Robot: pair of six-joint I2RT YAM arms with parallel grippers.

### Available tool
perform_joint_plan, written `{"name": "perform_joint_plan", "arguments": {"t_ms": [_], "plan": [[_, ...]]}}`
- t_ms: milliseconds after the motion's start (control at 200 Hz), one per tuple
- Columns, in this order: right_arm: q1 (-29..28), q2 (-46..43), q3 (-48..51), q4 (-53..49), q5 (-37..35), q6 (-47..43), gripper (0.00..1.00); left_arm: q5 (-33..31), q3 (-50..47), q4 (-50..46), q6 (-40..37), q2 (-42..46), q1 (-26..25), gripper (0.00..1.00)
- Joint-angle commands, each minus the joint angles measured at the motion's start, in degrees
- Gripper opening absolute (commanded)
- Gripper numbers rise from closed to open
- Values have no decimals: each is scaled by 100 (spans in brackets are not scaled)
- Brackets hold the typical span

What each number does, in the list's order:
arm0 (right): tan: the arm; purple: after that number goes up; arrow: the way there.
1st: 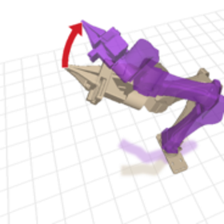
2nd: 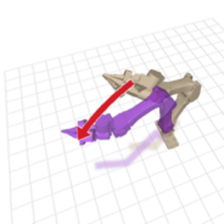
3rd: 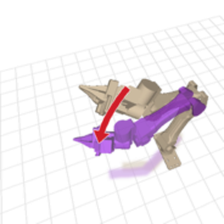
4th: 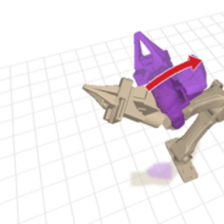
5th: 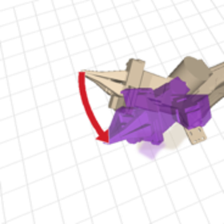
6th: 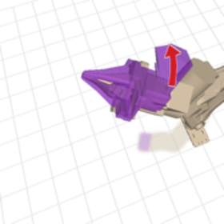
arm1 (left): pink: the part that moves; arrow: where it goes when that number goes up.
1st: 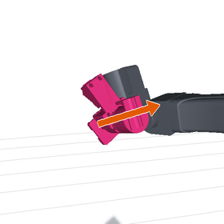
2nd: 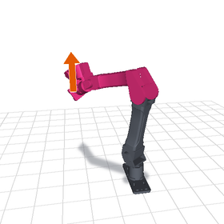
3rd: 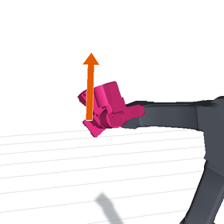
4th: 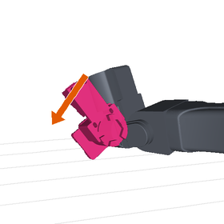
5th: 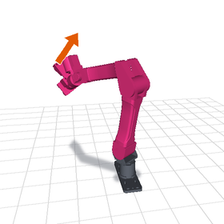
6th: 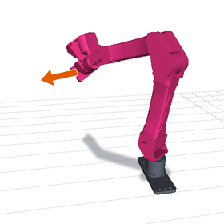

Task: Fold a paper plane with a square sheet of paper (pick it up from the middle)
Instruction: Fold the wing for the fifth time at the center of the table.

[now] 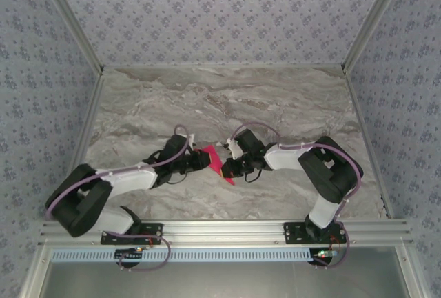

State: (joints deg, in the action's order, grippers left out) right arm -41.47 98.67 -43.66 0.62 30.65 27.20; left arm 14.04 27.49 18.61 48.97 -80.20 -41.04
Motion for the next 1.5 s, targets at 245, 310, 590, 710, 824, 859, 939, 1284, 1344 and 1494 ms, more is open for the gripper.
{"name": "perform_joint_plan", "arguments": {"t_ms": [245, 310, 590, 710, 824, 859, 939, 1284, 1344, 1494], "plan": [[1, 309, 251, -939, -493, 20, 0, -181, 547, 582, 113, -1382, -346, 8], [4, 326, 259, -985, -511, -6, 0, -333, 572, 361, -51, -1368, -322, 8], [57, 337, 367, -1143, -613, -165, 0, -440, 403, -254, -645, -1325, 368, 9], [78, 336, 426, -1146, -622, -178, 0, -403, 363, -334, -795, -1331, 882, 9], [94, 312, 437, -1145, -617, -180, 0, -335, 388, -383, -886, -1301, 1379, 8], [94, 307, 437, -1157, -621, -188, 0, -337, 399, -418, -919, -1280, 1519, 8], [93, 284, 441, -1165, -630, -194, 0, -311, 424, -492, -1022, -1229, 1793, 8], [91, 238, 167, -1057, -611, -108, 0, 80, 536, -992, -1016, 88, 1813, 9], [104, 308, 54, -938, -630, -49, 0, 109, 470, -960, -937, 325, 1640, 9], [122, 526, -316, -663, -591, 115, 0, 391, 194, -263, -569, 432, 1207, 9]]}}
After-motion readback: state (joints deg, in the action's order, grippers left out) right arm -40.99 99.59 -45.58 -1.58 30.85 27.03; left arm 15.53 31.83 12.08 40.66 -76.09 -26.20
